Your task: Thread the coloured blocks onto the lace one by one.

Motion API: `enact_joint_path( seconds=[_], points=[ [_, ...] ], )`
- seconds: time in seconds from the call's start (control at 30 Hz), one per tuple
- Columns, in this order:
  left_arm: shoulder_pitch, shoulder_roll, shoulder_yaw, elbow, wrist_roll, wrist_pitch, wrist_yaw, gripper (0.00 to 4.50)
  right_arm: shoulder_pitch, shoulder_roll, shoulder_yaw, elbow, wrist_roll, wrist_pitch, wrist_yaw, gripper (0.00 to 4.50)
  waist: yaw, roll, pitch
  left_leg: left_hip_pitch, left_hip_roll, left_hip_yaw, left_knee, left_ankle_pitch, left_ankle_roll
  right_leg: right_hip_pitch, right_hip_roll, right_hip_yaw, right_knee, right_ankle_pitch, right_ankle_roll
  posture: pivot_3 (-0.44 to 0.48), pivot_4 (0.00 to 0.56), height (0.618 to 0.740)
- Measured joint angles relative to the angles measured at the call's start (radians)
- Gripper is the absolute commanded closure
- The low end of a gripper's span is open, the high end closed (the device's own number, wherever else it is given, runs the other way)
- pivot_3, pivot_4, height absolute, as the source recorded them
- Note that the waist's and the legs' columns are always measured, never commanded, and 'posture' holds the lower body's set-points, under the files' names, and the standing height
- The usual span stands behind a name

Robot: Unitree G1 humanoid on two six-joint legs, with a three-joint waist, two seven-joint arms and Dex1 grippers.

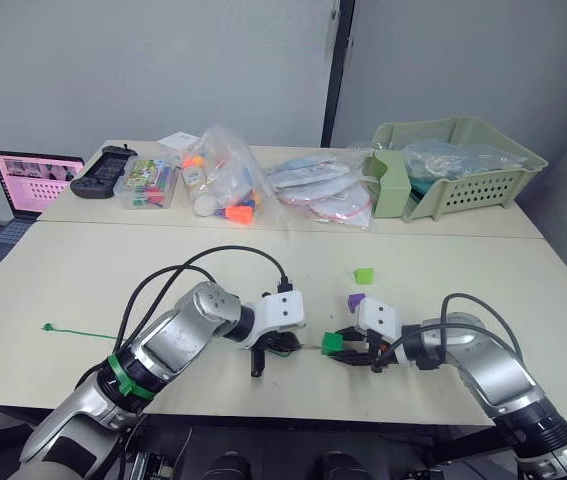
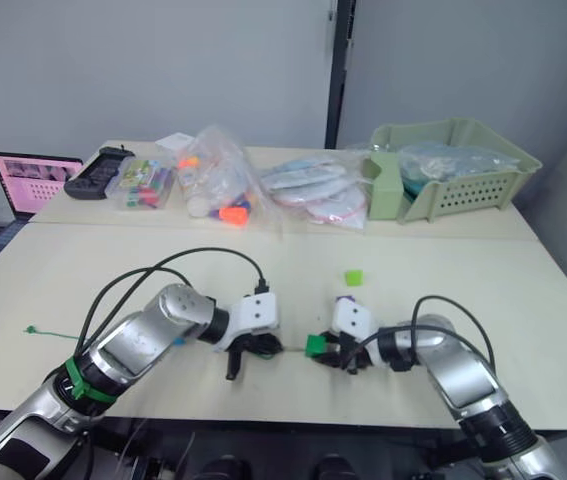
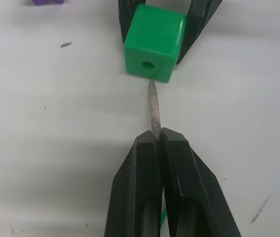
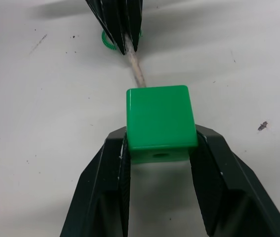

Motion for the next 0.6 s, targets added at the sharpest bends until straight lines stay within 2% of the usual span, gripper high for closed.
enact_joint_path(
  seconds=[0.6],
  points=[
    [0.022, -0.013, 0.028, -0.006, -0.028, -0.006, 0.007, 4.5, 0.02, -0.014, 0.001, -0.019, -0.001, -0.008, -0.001, 3.32, 0.005, 0.0, 0.0, 0.0, 0.0, 0.0, 0.0, 0.0, 0.0, 0.001, 0.0, 0.0, -0.001, 0.0, 0.0, 0.0, 0.15, 0.74]
  ],
)
